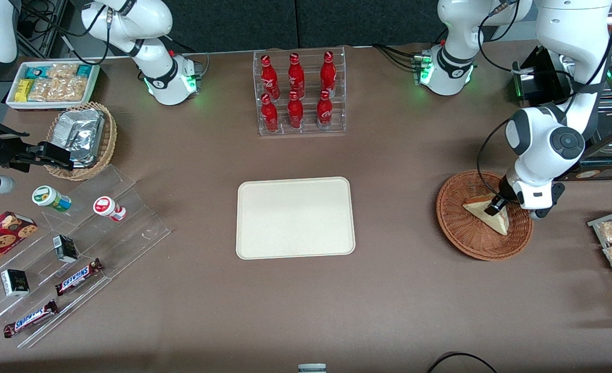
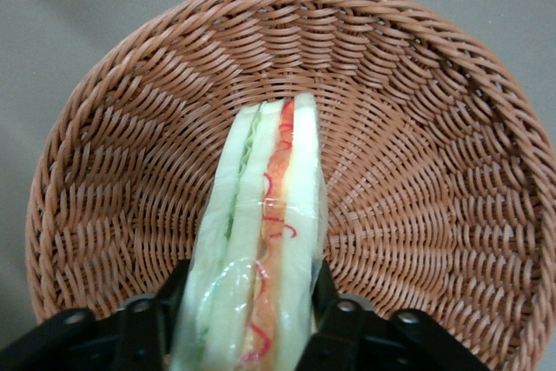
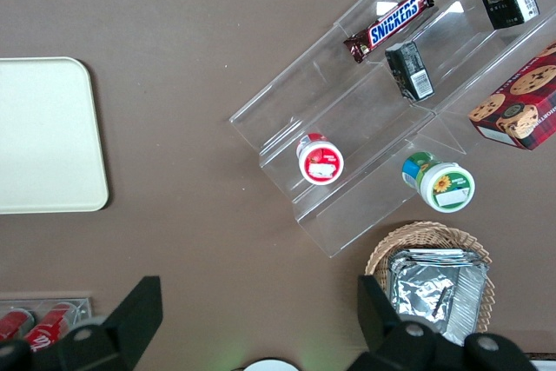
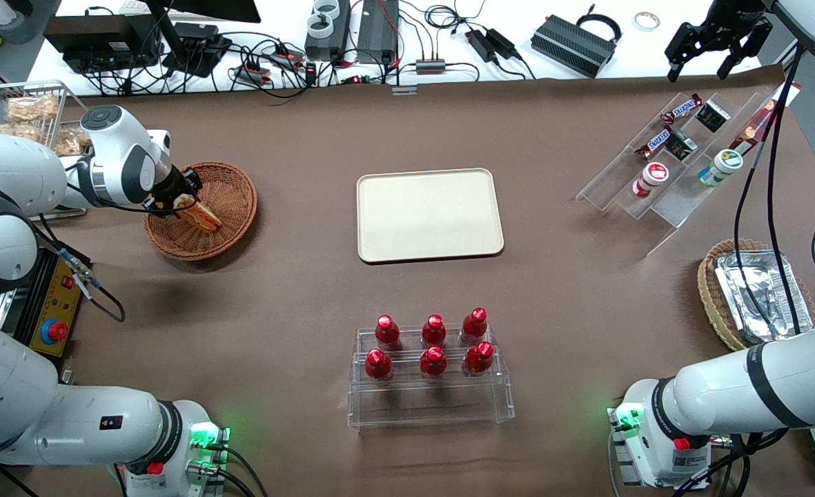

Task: Place sandwich from basket to tray
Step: 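Lift the sandwich and carry it with the left gripper toward the cream tray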

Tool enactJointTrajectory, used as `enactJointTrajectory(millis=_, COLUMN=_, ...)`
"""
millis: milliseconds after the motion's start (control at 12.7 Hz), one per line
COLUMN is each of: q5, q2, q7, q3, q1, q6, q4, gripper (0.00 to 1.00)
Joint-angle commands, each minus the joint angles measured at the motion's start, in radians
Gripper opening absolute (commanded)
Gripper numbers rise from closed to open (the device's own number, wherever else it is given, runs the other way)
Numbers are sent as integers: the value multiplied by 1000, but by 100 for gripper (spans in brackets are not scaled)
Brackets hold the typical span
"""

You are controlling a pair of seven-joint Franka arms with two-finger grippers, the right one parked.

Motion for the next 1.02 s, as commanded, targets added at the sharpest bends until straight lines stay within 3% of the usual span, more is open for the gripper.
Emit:
enactJointTrajectory(millis=0, q5=-3, q2=-35, q7=-30, q3=-4, q1=-10, q6=-49, q4=43, gripper=0)
enactJointTrajectory(millis=315, q5=15, q2=-104, q7=-27, q3=-23, q1=-113, q6=-585, q4=354, gripper=0)
enactJointTrajectory(millis=472, q5=14, q2=-100, q7=-24, q3=-24, q1=-199, q6=-754, q4=497, gripper=0)
enactJointTrajectory(millis=708, q5=14, q2=-72, q7=-21, q3=-24, q1=-351, q6=-835, q4=615, gripper=0)
enactJointTrajectory(millis=944, q5=9, q2=68, q7=-32, q3=-24, q1=-511, q6=-833, q4=767, gripper=0)
